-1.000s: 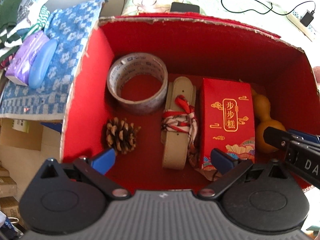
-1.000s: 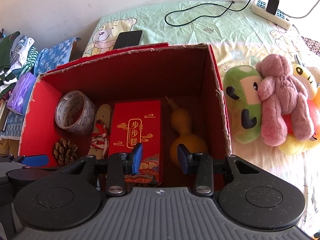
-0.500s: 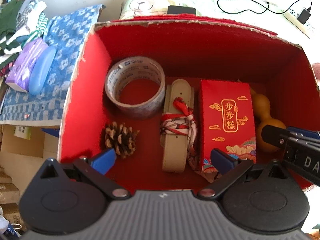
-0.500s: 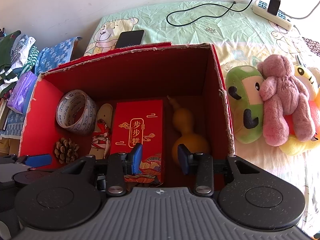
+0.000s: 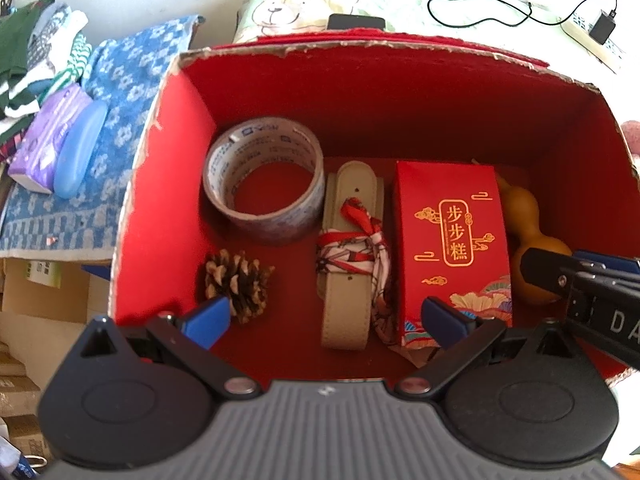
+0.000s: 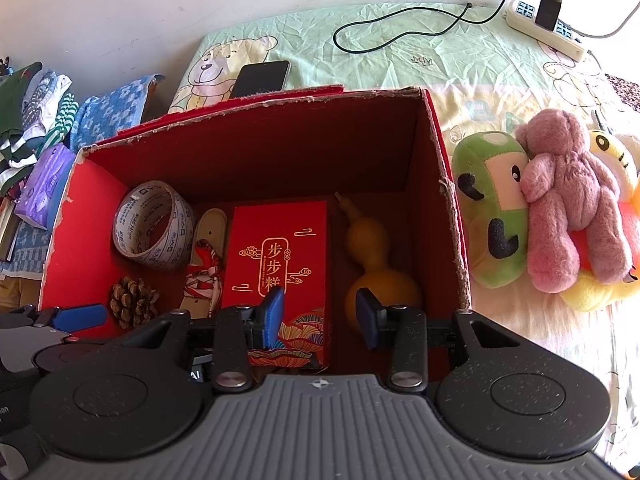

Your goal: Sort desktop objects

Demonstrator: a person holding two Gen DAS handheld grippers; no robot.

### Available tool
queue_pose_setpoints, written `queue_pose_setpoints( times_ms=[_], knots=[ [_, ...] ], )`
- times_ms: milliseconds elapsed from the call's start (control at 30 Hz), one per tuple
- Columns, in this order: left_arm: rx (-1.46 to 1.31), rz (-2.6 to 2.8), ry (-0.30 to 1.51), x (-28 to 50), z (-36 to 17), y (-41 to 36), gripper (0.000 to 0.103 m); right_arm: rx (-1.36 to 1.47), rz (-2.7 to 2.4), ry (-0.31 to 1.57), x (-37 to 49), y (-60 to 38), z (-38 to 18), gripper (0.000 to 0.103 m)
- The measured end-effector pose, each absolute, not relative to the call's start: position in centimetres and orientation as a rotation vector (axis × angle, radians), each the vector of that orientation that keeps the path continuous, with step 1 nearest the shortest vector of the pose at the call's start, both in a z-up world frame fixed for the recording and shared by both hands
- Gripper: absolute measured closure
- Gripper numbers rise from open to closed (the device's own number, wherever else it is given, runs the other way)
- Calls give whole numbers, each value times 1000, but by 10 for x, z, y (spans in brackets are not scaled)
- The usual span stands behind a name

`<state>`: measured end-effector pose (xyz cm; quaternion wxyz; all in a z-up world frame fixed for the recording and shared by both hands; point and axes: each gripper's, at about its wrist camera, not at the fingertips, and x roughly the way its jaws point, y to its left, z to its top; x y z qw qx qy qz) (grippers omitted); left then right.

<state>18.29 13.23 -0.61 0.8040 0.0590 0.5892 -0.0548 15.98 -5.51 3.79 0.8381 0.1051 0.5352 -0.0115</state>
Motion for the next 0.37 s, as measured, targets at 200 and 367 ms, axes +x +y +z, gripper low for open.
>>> queue_pose_setpoints(
  times_ms=[200,367],
  knots=[
    [136,-89,1246,183,-6,133,2,223,-27,1129,159,-54,38,60],
    [140,-80,1235,183,-3,135,3,225,-32,1126,159,-55,38,60]
  ],
)
